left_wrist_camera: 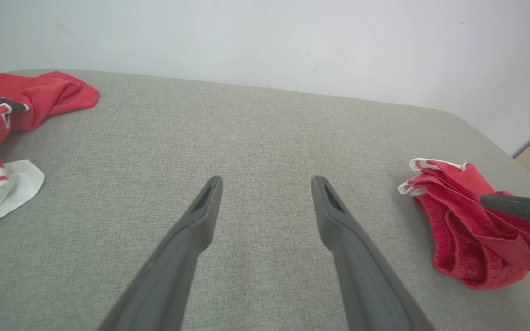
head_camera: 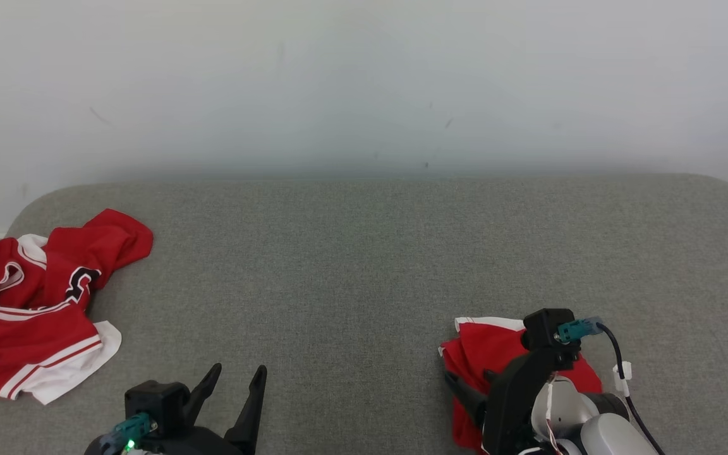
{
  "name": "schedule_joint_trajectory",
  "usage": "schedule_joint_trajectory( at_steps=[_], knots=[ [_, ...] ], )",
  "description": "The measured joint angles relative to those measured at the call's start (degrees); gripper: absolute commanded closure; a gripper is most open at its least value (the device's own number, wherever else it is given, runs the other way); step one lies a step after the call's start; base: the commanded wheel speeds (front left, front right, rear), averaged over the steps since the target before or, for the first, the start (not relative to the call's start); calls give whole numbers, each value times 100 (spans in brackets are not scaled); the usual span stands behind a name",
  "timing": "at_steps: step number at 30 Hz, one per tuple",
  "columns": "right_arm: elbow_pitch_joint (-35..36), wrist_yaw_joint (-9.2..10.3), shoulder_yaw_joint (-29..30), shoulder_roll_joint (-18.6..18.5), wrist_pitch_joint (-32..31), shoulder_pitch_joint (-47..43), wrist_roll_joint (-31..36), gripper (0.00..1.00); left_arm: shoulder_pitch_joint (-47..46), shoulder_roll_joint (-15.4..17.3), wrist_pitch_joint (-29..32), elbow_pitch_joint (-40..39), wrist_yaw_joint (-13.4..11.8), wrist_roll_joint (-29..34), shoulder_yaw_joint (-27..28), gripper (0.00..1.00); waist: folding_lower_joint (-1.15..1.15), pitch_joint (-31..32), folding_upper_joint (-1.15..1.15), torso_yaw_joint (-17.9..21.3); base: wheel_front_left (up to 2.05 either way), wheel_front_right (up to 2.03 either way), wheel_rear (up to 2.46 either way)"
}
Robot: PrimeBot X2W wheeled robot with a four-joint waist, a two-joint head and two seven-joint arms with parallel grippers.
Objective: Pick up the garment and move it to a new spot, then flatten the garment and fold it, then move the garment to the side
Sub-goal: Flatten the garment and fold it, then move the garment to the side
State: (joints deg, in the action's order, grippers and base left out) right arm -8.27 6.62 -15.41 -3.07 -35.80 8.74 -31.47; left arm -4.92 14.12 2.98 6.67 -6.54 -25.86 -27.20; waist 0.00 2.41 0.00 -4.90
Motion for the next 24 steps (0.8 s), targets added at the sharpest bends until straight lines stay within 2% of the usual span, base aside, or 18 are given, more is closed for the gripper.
schedule_joint_trajectory(
  at_steps=[7,13,17,24],
  knots=[
    [541,1,158,-44,-1,-12,159,0,0,8,0,0,0,-8,26,0,0,-5,0,32,0,0,0],
    [706,46,708,-609,46,-15,583,0,0,12,-1,-1,0,-9,35,0,0,-14,0,96,0,0,0],
    [552,49,978,-710,-7,-29,631,0,1,14,-1,-13,0,-8,41,0,0,-37,0,136,0,0,0],
    [-126,52,1268,-765,-186,-21,690,0,-19,-7,14,-38,7,-5,-42,0,0,-117,0,135,0,0,0]
  ],
)
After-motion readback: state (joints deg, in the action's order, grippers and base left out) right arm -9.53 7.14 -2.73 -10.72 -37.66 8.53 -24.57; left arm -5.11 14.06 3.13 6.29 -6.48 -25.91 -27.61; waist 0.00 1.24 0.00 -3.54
